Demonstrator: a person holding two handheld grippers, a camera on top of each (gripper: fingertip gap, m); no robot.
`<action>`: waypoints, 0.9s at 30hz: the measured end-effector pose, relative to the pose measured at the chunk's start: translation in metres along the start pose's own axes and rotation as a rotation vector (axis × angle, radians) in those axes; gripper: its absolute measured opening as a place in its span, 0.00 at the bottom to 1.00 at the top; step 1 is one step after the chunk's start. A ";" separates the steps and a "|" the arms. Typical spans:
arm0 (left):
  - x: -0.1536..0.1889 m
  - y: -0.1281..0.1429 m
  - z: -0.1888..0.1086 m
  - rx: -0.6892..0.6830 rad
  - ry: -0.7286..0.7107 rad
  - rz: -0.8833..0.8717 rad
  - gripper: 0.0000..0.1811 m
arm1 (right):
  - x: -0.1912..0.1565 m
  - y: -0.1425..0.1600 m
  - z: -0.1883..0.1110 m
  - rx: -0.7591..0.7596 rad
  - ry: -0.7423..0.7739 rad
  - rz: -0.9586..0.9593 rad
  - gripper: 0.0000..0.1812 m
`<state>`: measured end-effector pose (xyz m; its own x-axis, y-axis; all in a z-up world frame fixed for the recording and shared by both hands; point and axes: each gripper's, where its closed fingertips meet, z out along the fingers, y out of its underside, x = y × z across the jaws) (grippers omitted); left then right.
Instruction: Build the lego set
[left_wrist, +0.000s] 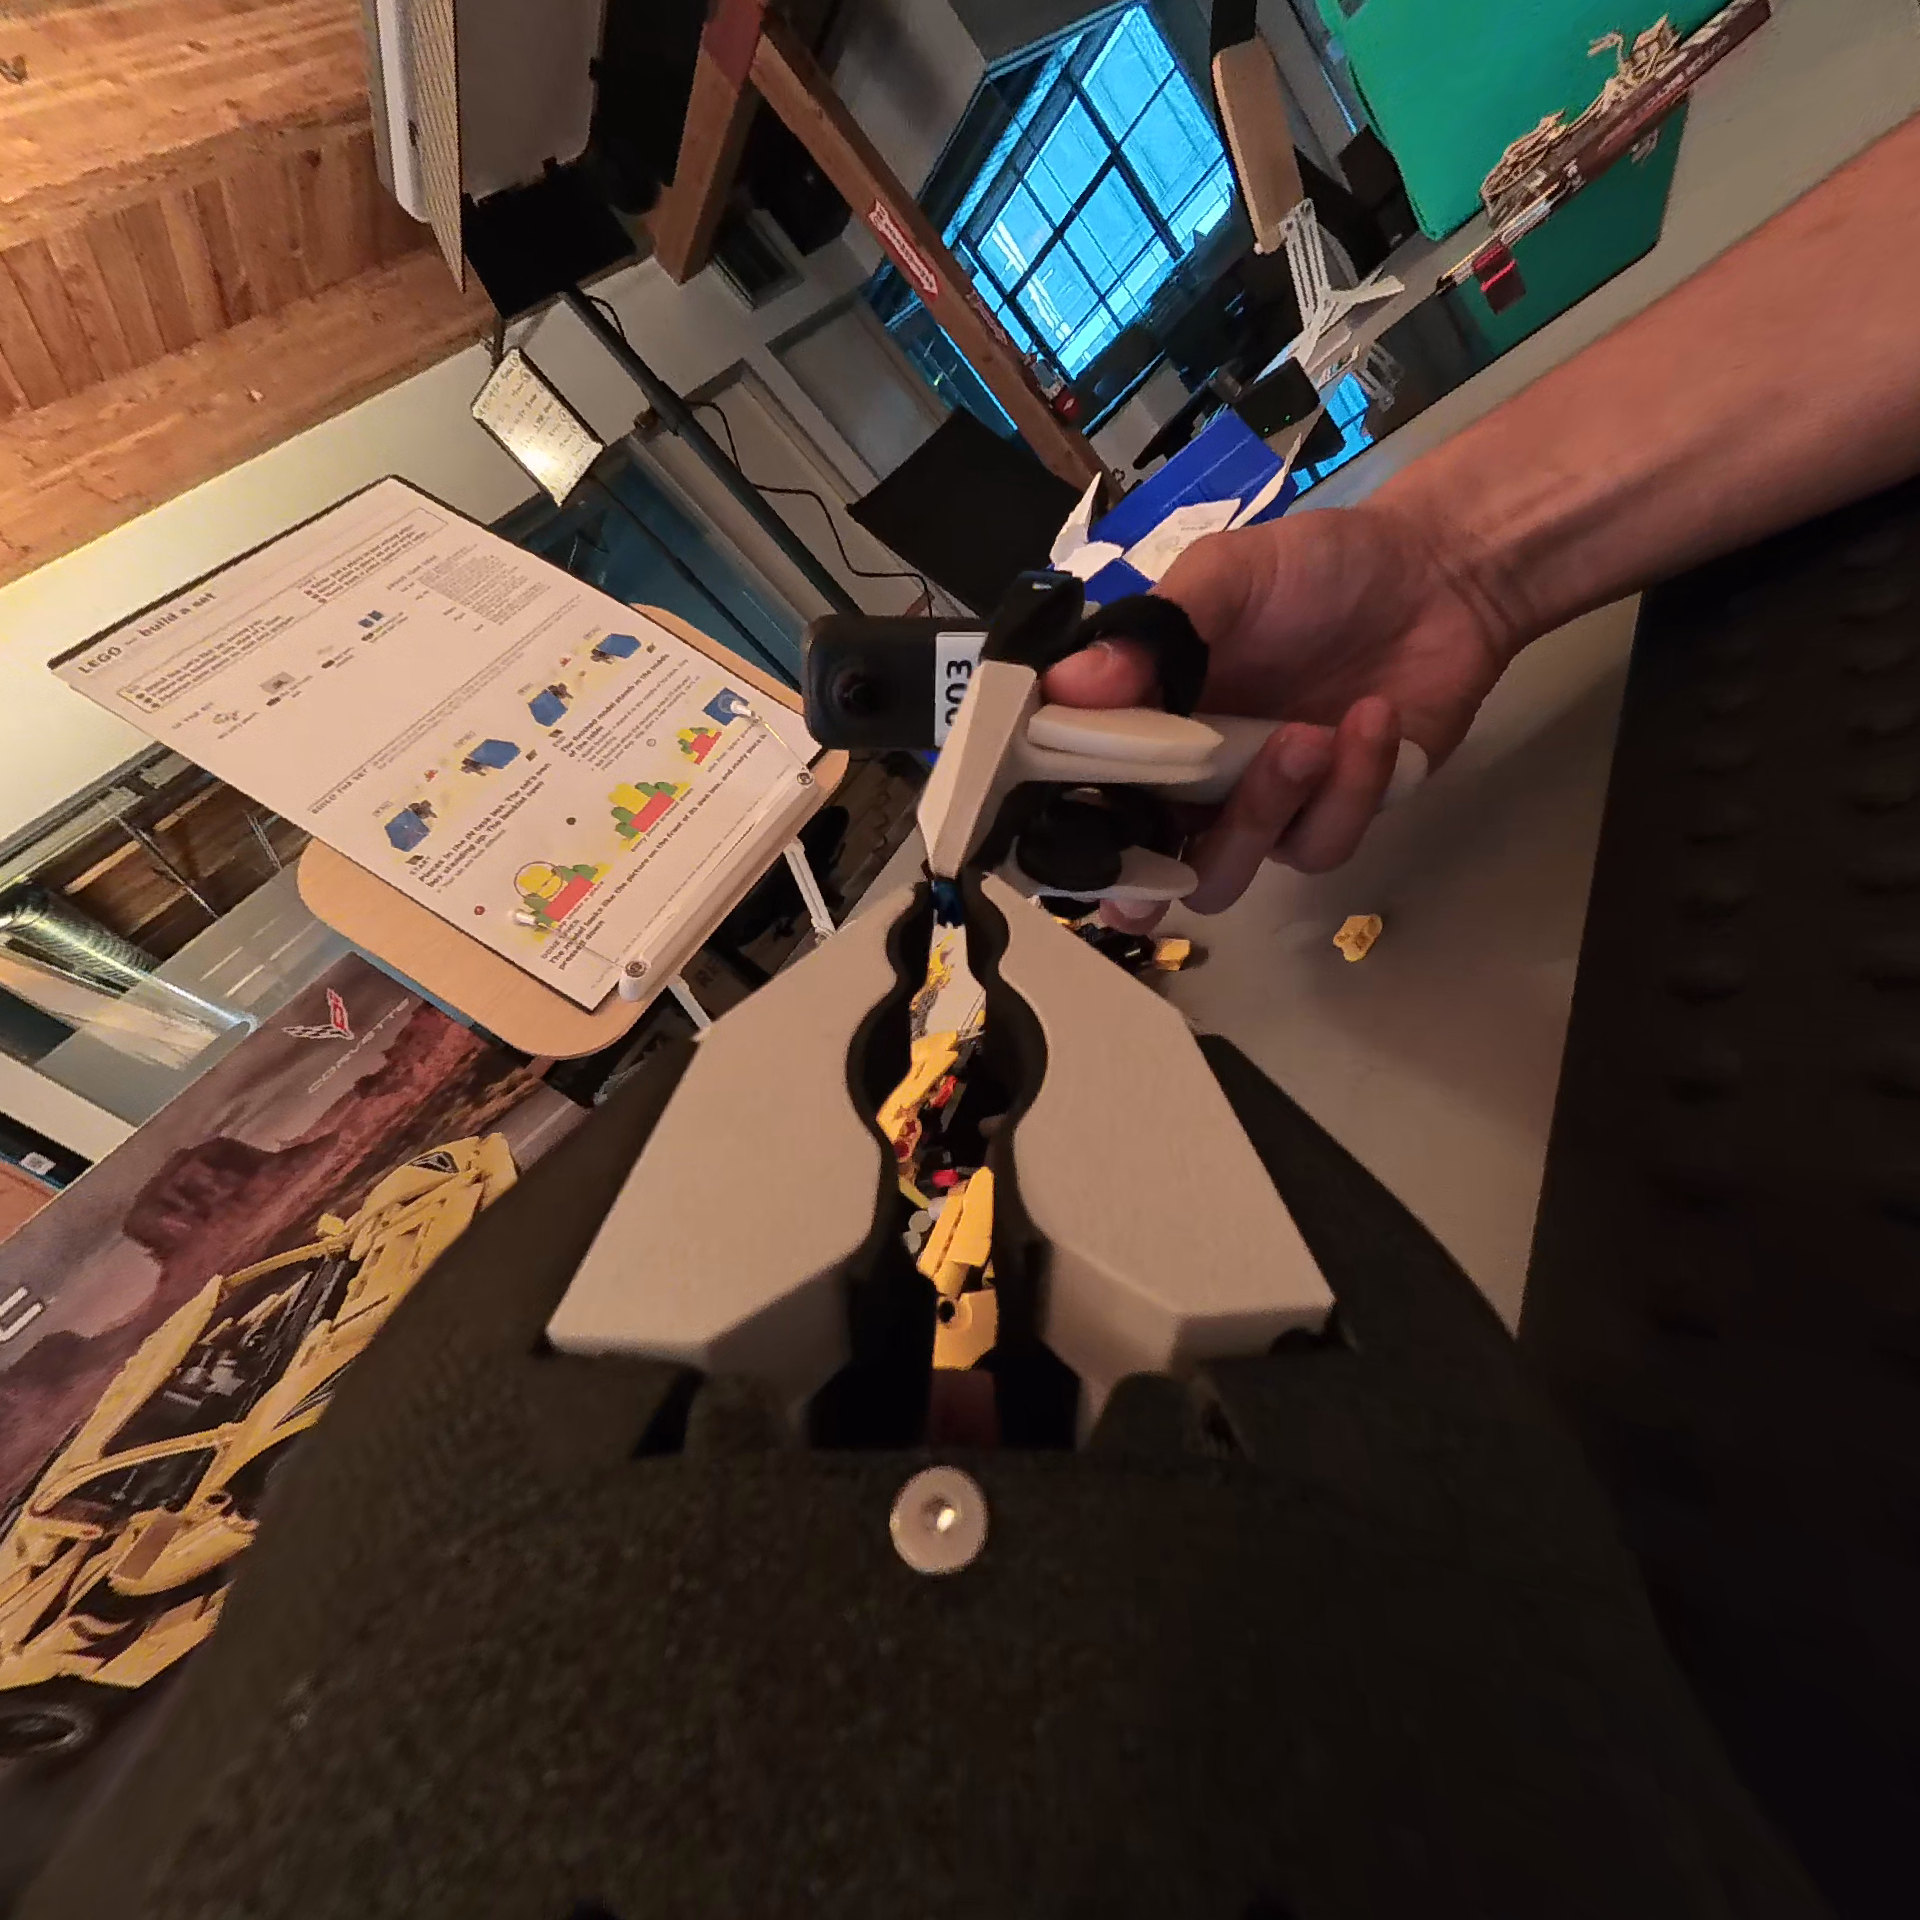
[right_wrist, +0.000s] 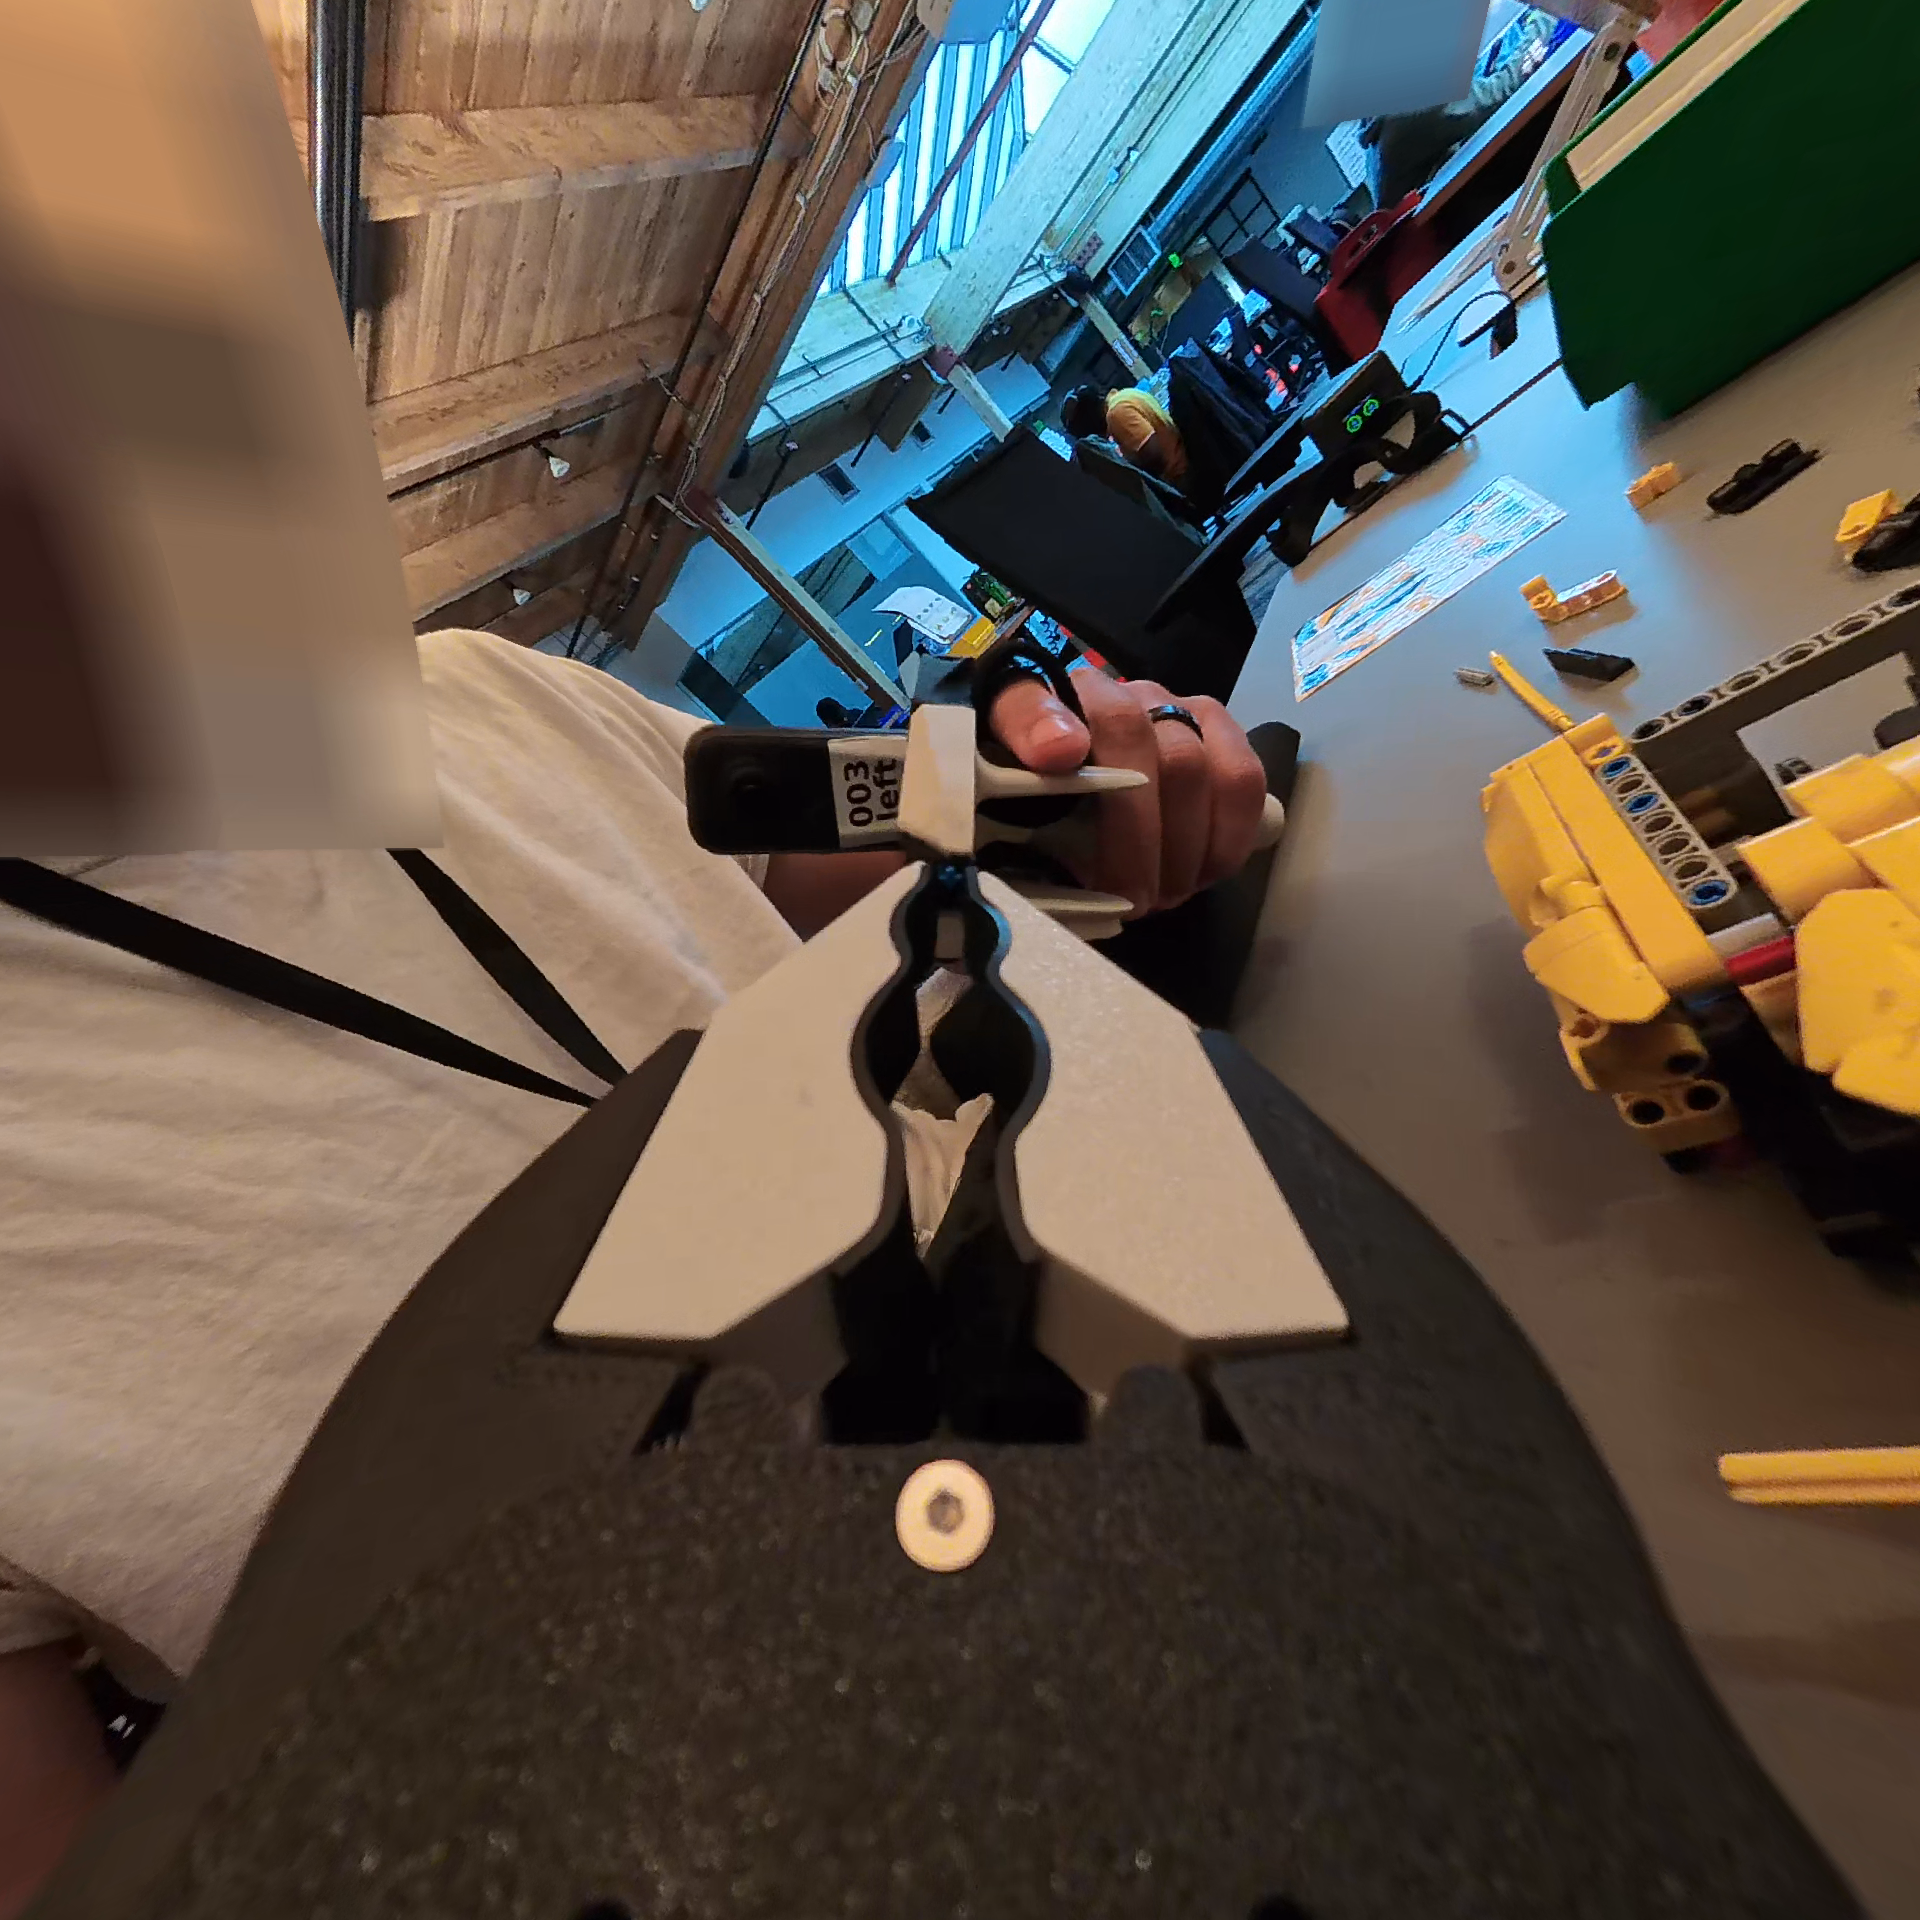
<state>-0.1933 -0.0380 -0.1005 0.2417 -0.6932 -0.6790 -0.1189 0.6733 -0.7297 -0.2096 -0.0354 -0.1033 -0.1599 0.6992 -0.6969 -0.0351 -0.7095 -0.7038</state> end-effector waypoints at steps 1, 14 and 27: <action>0.000 0.000 0.000 -0.001 0.004 0.002 0.03 | 0.000 0.000 0.000 -0.001 -0.002 0.003 0.02; 0.000 0.027 0.004 -0.113 0.123 -0.340 0.02 | 0.035 0.078 -0.120 -0.576 1.100 -0.309 0.16; 0.014 0.034 0.005 -0.160 0.198 -0.363 0.02 | 0.055 0.104 -0.126 -0.566 1.120 -0.313 0.12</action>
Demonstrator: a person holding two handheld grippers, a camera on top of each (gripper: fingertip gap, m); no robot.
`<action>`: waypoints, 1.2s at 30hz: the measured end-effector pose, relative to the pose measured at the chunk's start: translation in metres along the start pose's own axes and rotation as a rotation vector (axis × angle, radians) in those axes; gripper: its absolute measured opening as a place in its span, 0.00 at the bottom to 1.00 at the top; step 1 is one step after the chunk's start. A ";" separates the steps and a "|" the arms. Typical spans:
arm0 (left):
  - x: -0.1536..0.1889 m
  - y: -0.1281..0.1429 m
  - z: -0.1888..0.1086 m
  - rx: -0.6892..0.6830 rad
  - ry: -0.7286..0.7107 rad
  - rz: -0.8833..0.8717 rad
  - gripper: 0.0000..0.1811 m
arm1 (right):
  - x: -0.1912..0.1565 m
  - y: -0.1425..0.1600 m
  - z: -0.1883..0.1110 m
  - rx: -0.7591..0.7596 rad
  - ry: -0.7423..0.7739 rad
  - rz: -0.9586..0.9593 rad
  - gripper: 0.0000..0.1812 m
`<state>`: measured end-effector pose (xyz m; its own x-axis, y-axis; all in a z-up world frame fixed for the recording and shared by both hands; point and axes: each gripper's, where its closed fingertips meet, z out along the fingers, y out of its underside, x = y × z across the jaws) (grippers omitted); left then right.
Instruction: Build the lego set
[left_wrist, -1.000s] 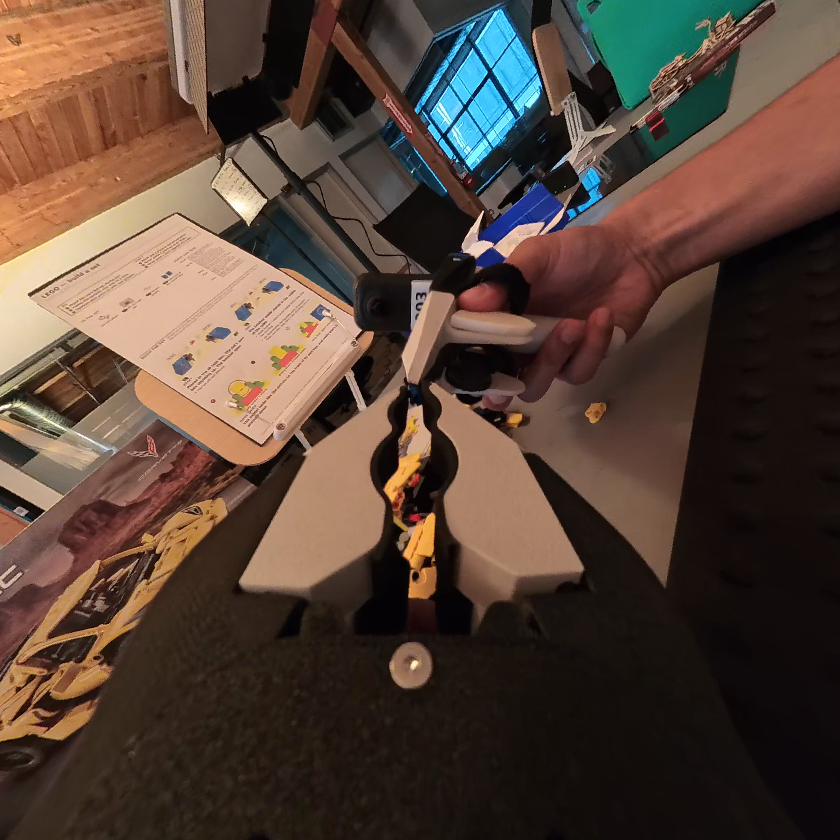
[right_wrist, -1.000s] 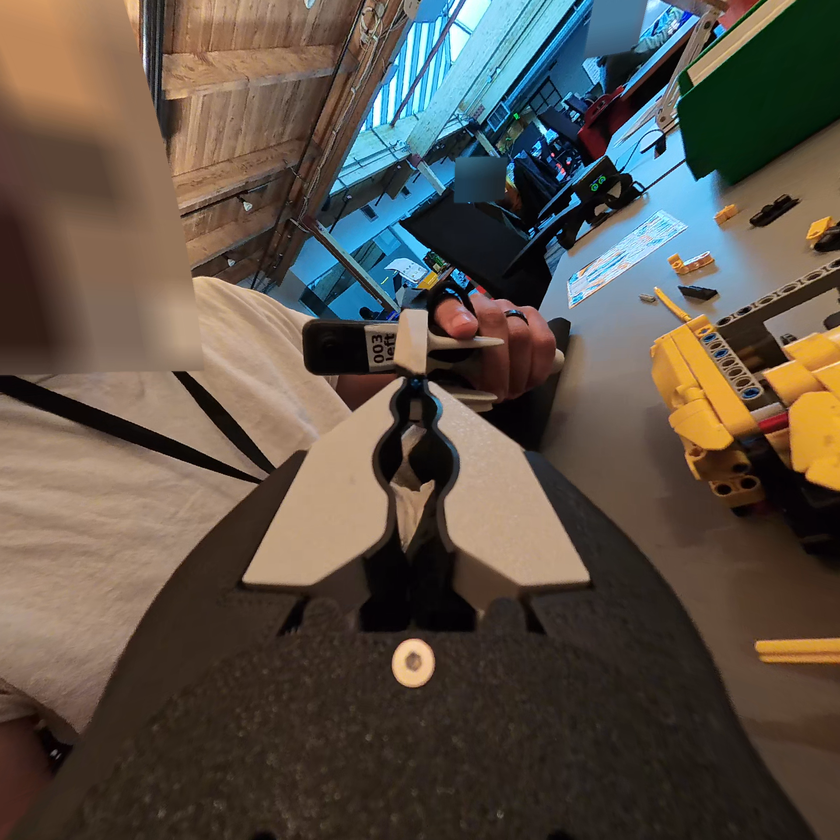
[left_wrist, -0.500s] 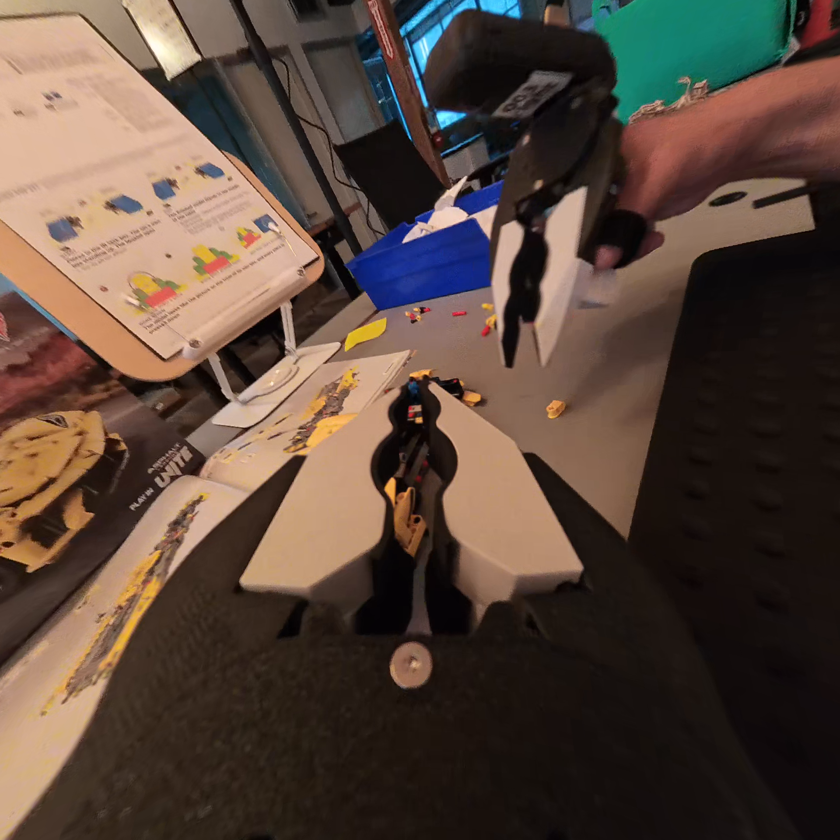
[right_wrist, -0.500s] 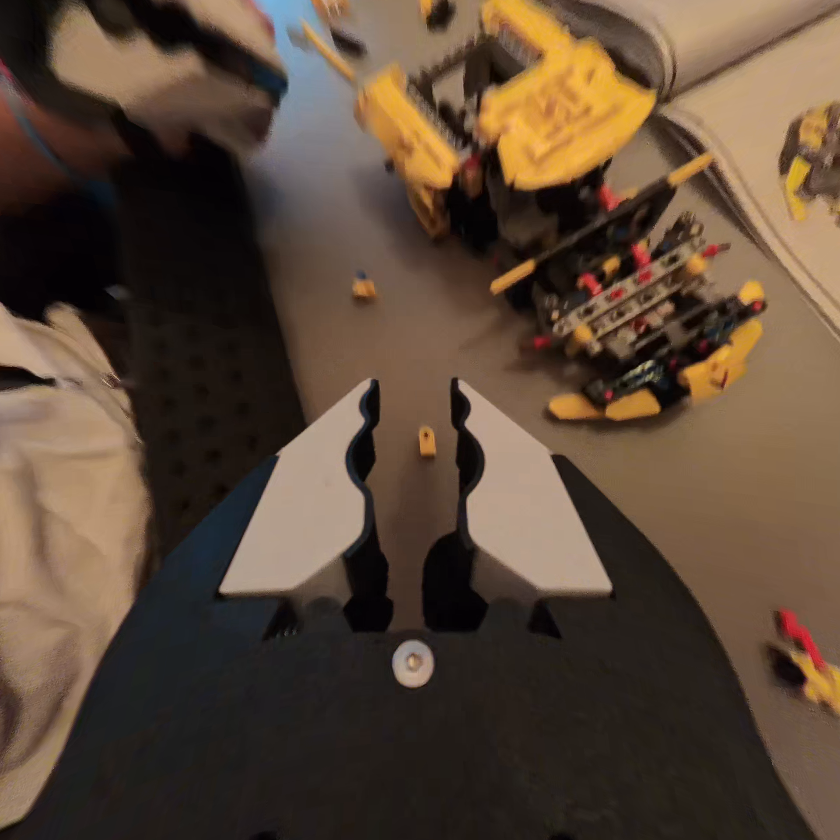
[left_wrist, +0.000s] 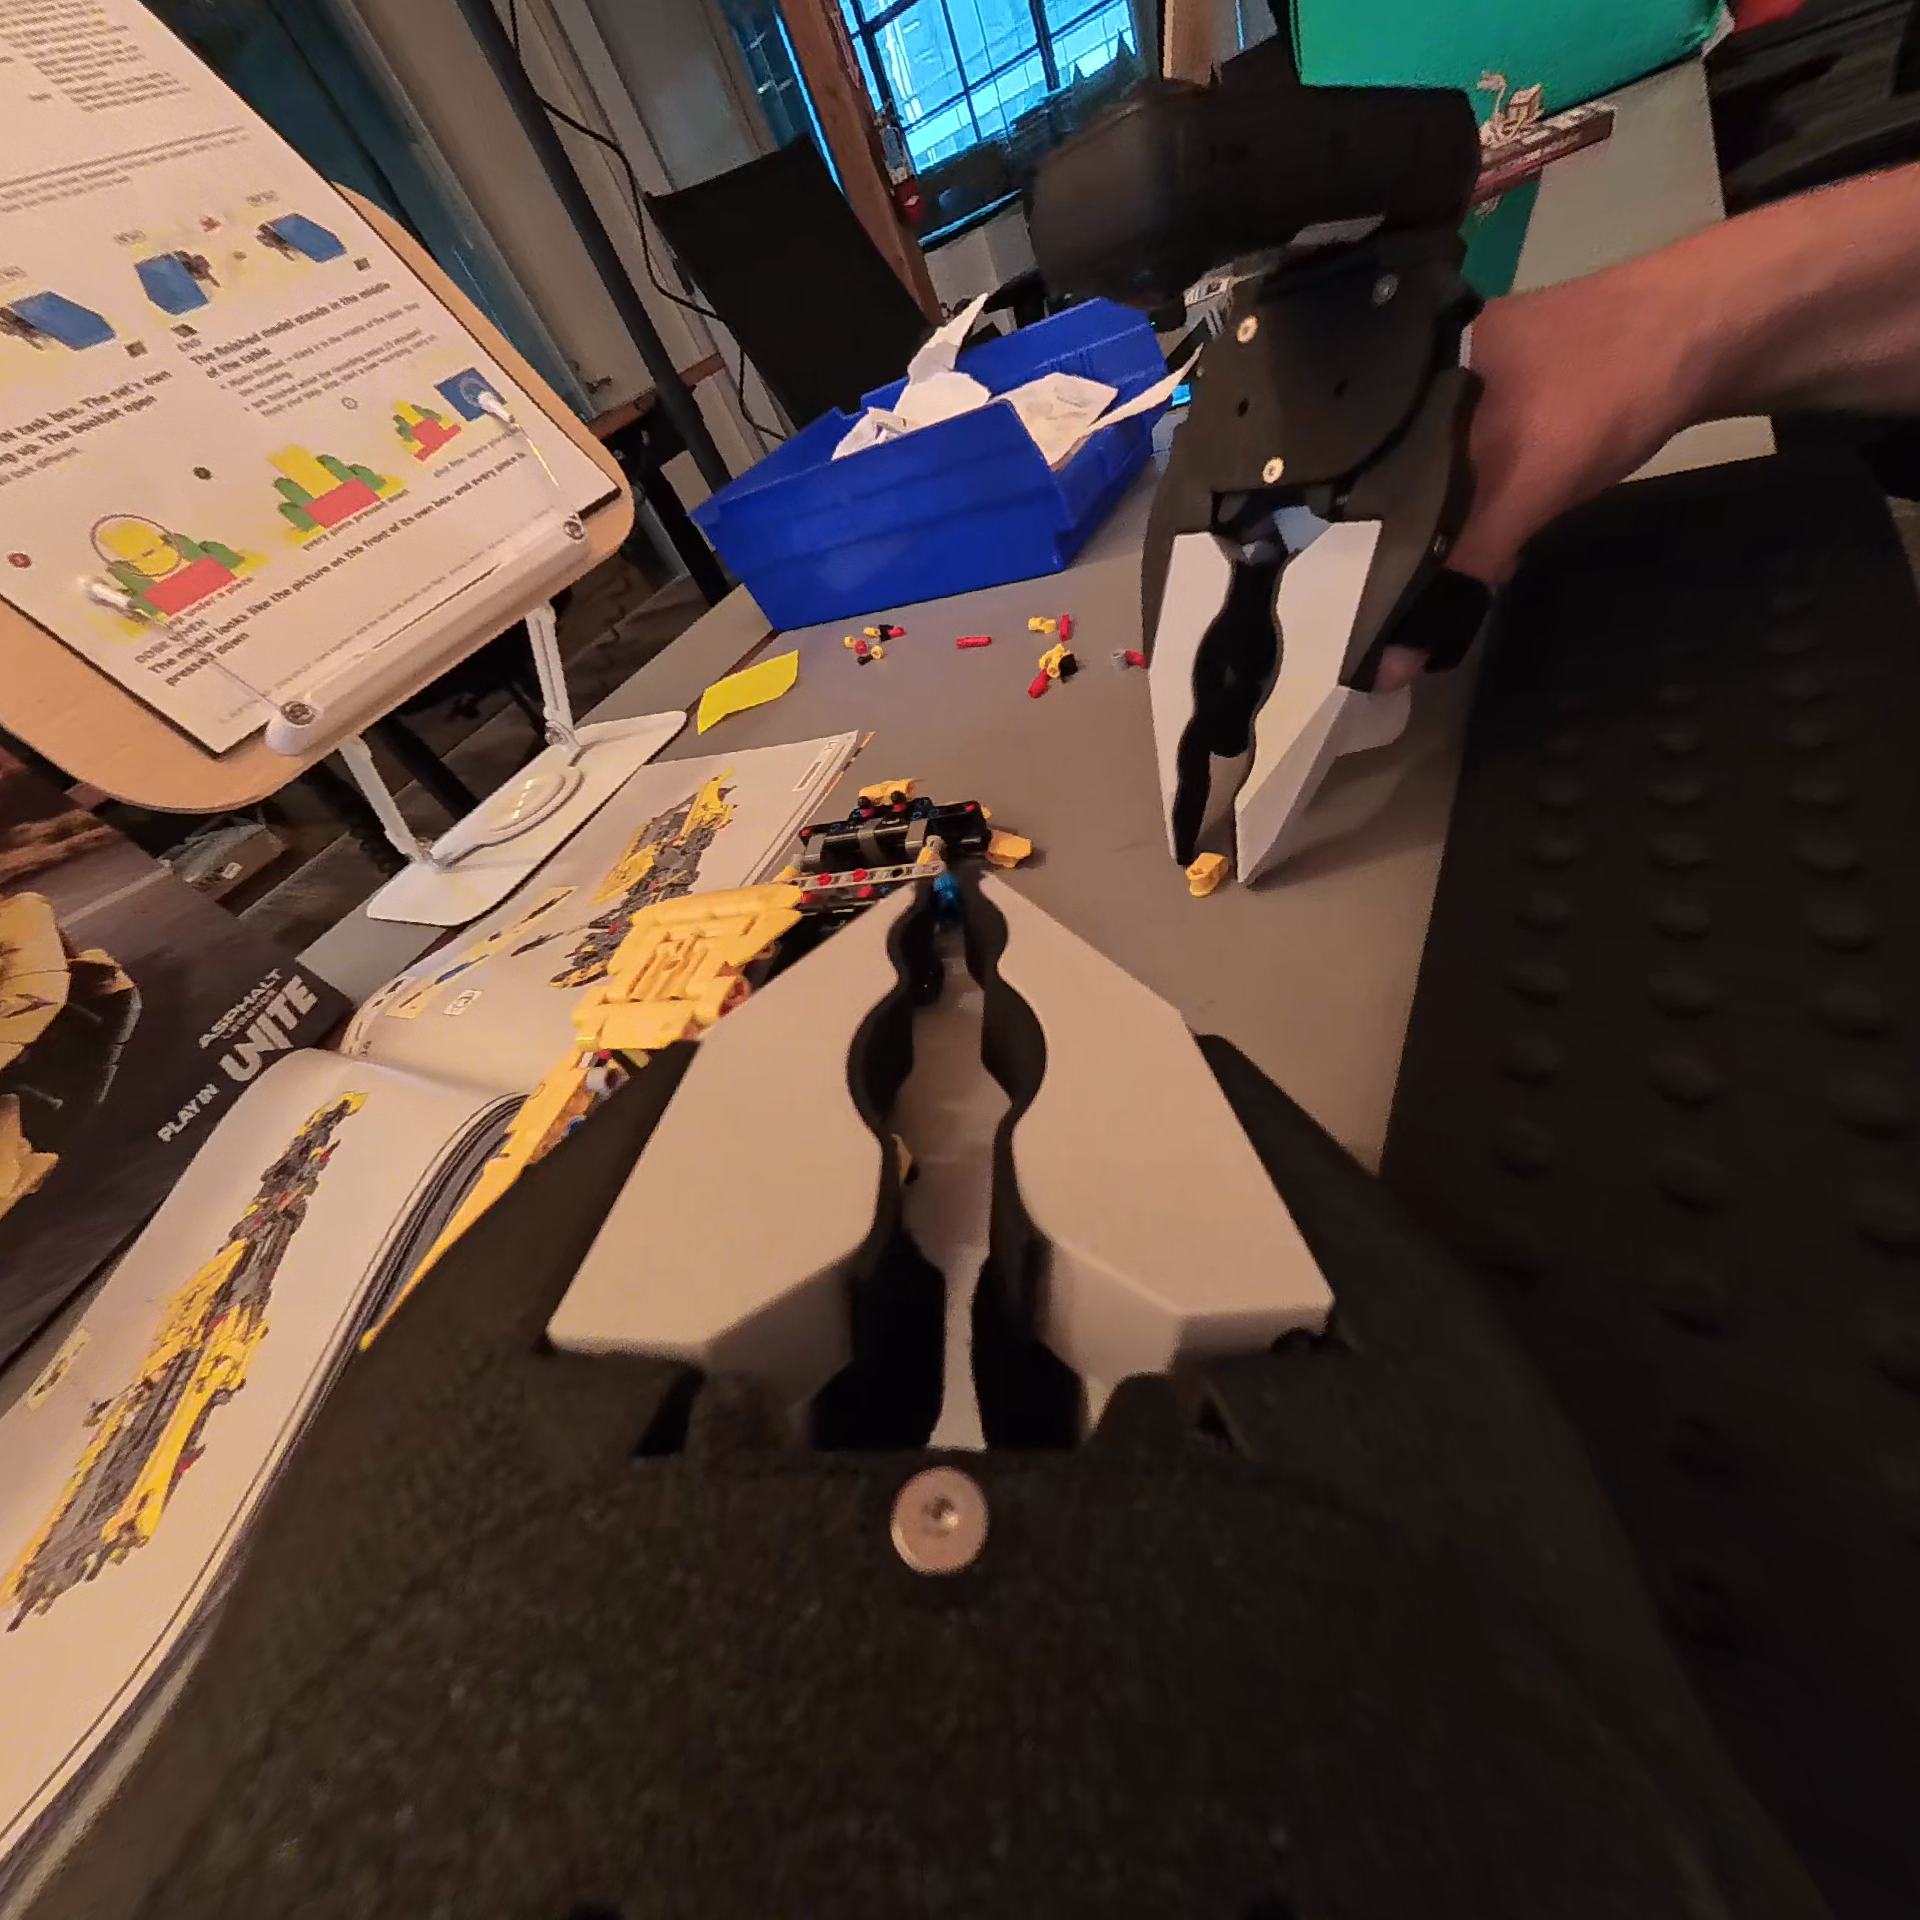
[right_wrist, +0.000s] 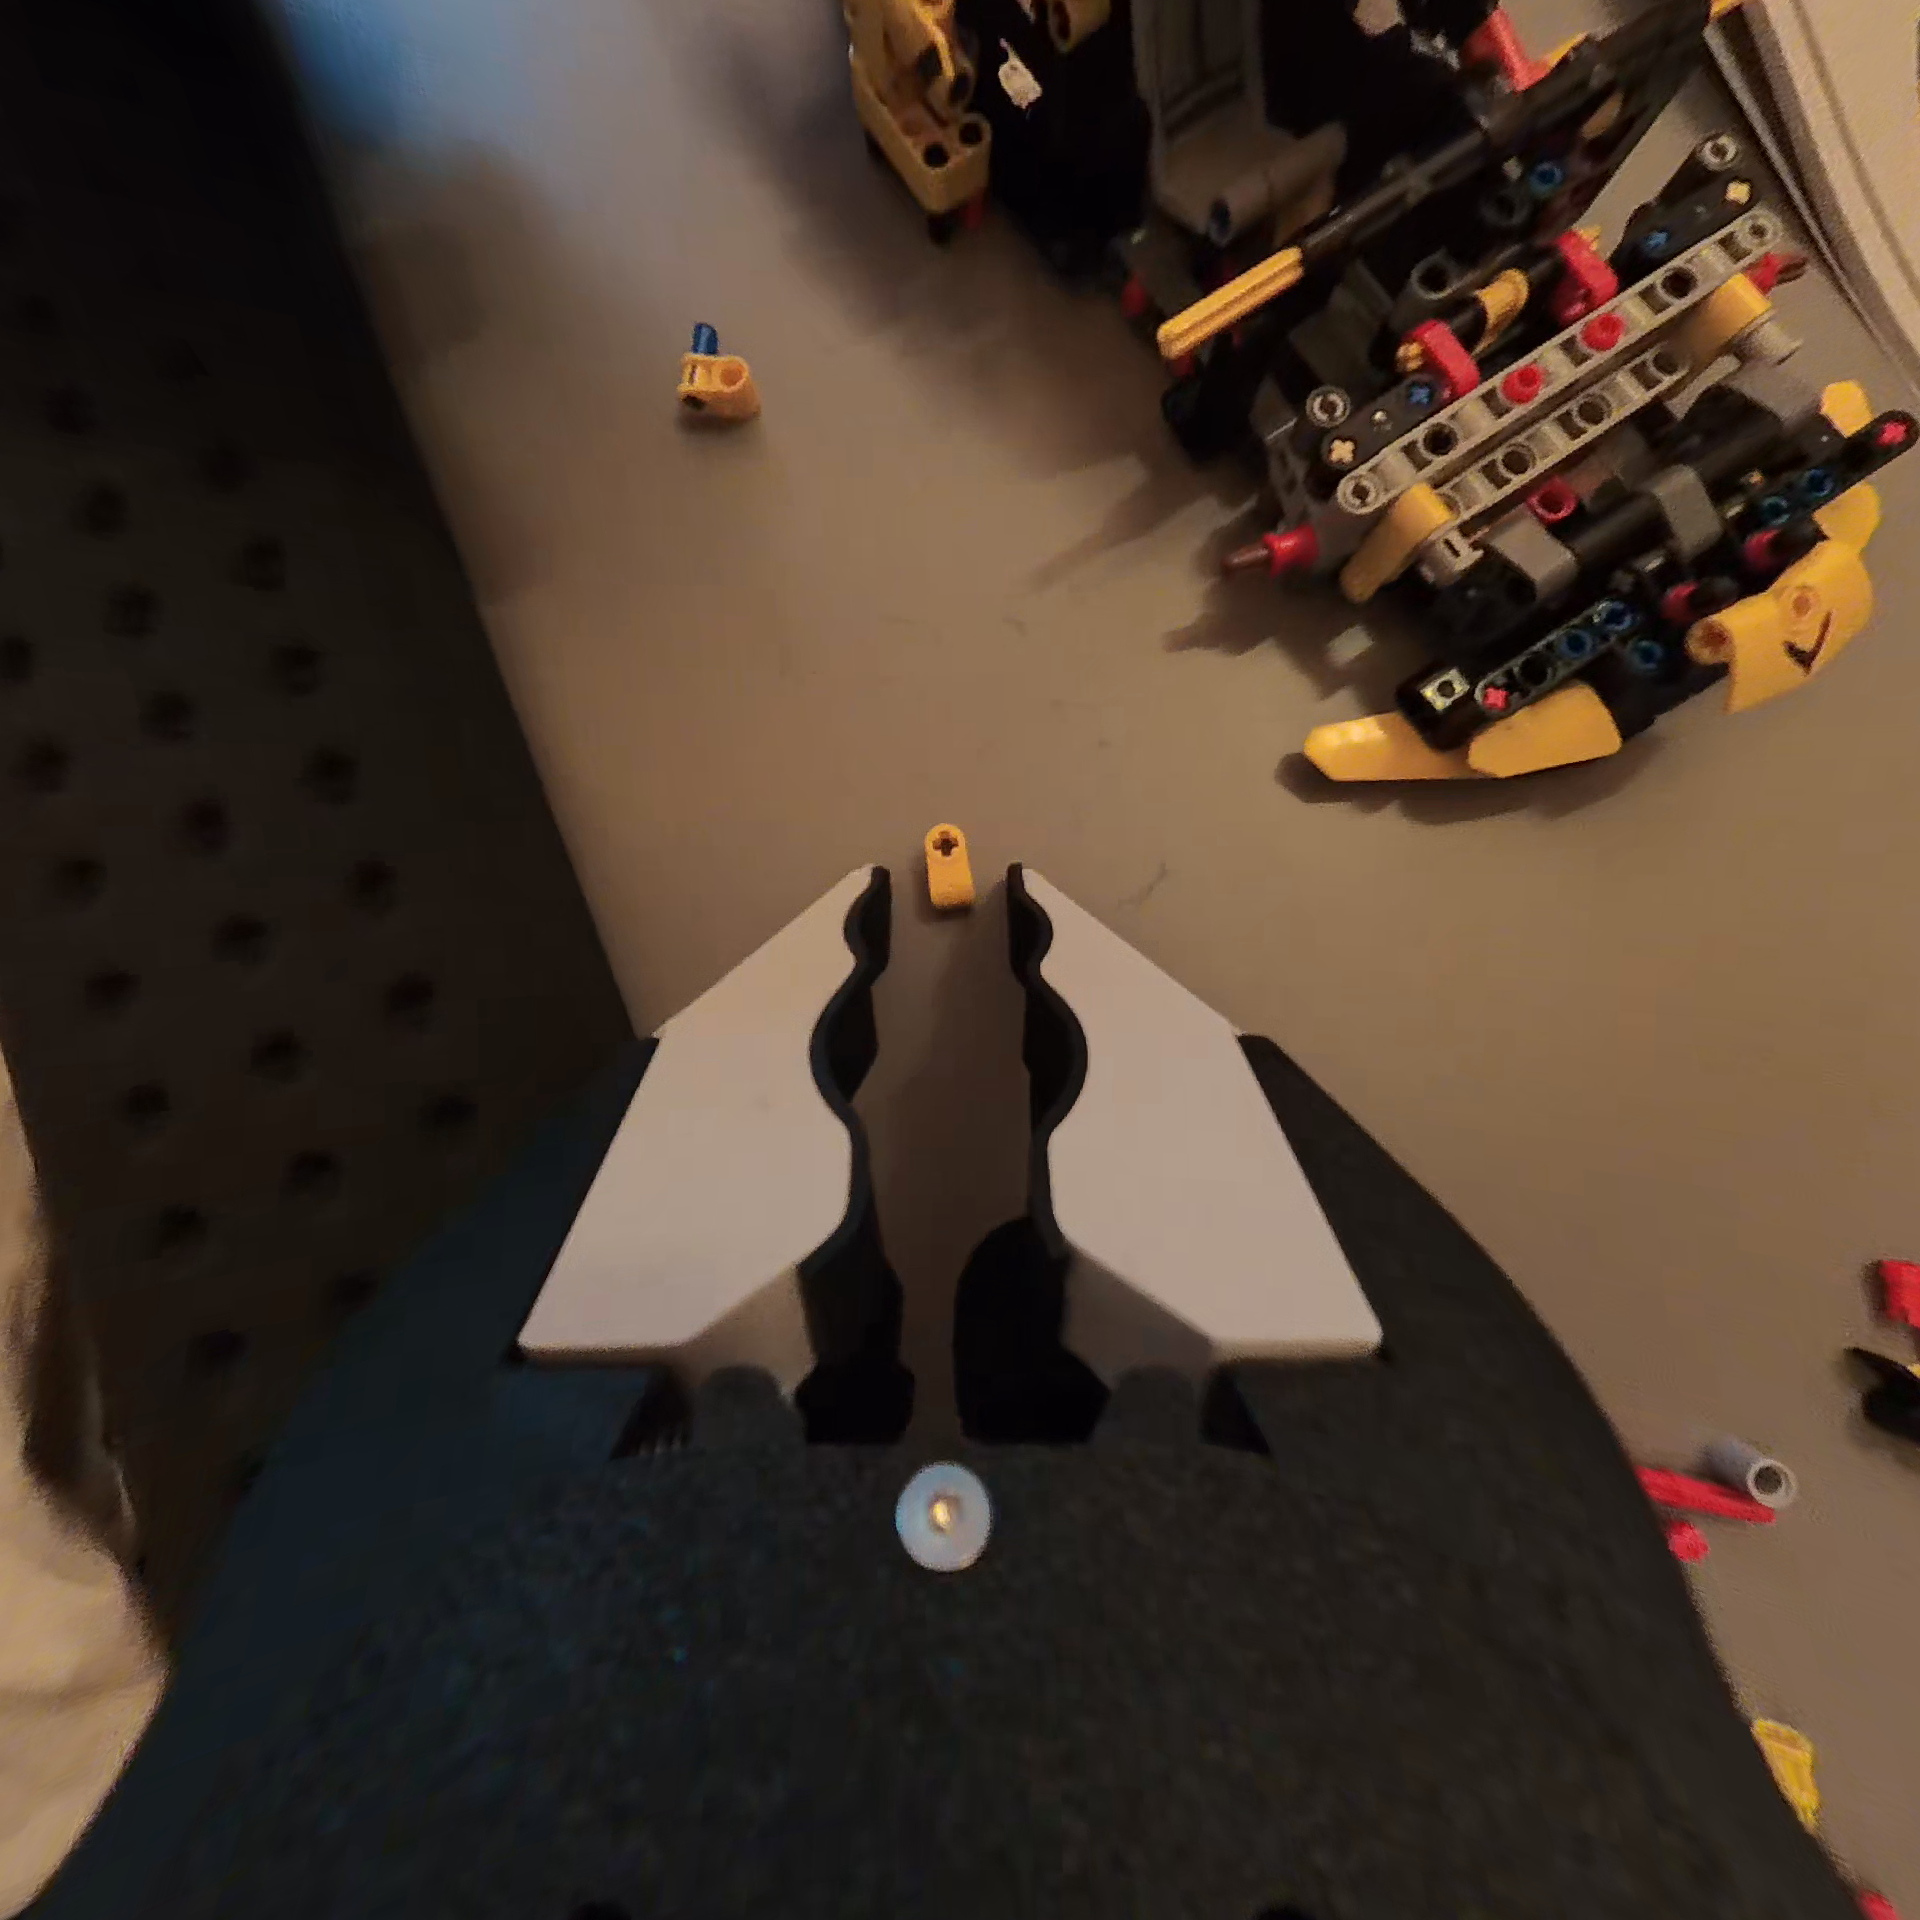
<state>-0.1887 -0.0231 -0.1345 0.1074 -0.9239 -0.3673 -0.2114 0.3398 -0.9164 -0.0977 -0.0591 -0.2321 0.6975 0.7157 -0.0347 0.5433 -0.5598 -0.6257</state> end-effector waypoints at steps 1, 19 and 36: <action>-0.001 0.000 -0.001 0.002 -0.005 -0.005 0.02 | 0.000 0.001 0.000 0.000 -0.001 0.000 0.12; 0.003 0.004 0.002 -0.014 0.036 -0.021 0.03 | -0.031 -0.003 -0.002 -0.008 -0.307 0.083 0.04; 0.008 0.008 0.004 -0.031 0.063 -0.019 0.03 | -0.022 0.005 -0.011 -0.299 -0.423 -0.127 0.15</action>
